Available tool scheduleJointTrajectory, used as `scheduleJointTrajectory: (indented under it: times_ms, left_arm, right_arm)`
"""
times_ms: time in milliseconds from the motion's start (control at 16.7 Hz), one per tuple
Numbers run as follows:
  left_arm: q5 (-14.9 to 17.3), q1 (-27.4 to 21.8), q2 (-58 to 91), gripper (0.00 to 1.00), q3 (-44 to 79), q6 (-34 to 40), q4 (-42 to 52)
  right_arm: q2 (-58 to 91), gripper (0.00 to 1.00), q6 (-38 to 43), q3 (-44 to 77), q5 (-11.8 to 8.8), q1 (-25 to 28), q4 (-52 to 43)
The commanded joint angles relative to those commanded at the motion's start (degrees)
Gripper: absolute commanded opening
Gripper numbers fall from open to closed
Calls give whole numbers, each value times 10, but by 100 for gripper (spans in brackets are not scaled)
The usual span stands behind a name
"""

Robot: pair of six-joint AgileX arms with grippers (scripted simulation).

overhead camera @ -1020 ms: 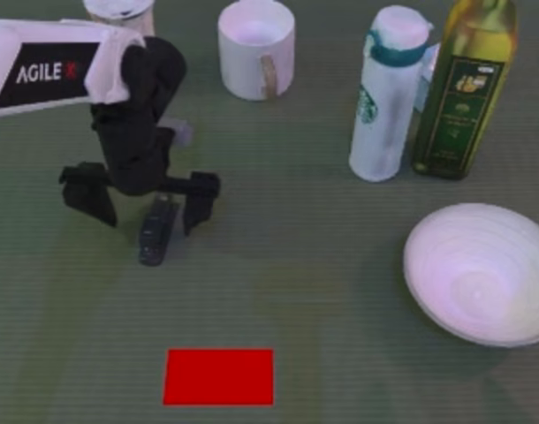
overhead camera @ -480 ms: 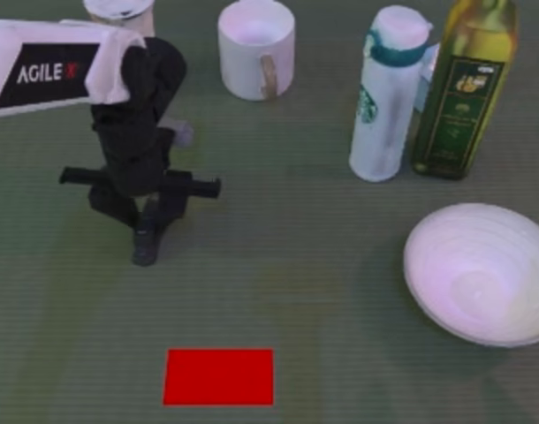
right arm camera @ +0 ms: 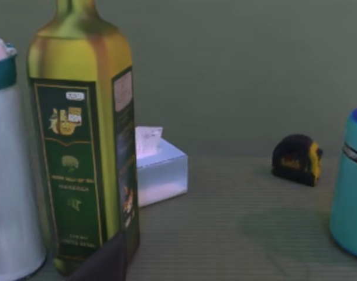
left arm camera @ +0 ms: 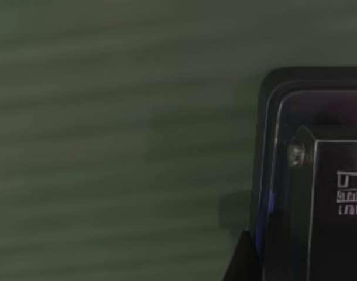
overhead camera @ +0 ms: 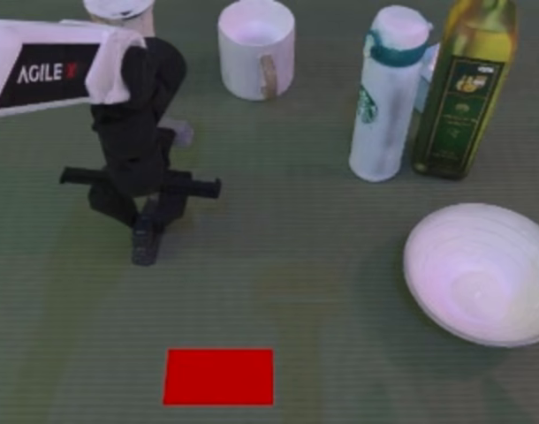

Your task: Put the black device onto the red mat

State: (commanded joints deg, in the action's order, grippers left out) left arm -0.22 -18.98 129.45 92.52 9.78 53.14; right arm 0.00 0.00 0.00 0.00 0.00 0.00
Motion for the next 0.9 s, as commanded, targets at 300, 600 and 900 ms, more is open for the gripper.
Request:
scheduleJointTrajectory:
  times_ms: [300,600,900]
  left_arm:
    - [0,0,-2,0,9,0,10]
    - [-1,7,-30,0,92,3,130]
    - [-1,9,-55,0,145,2,199]
  right_arm:
    - [0,100,0,0,0,0,0]
    - [0,100,0,0,0,0,0]
    - [0,100,0,0,0,0,0]
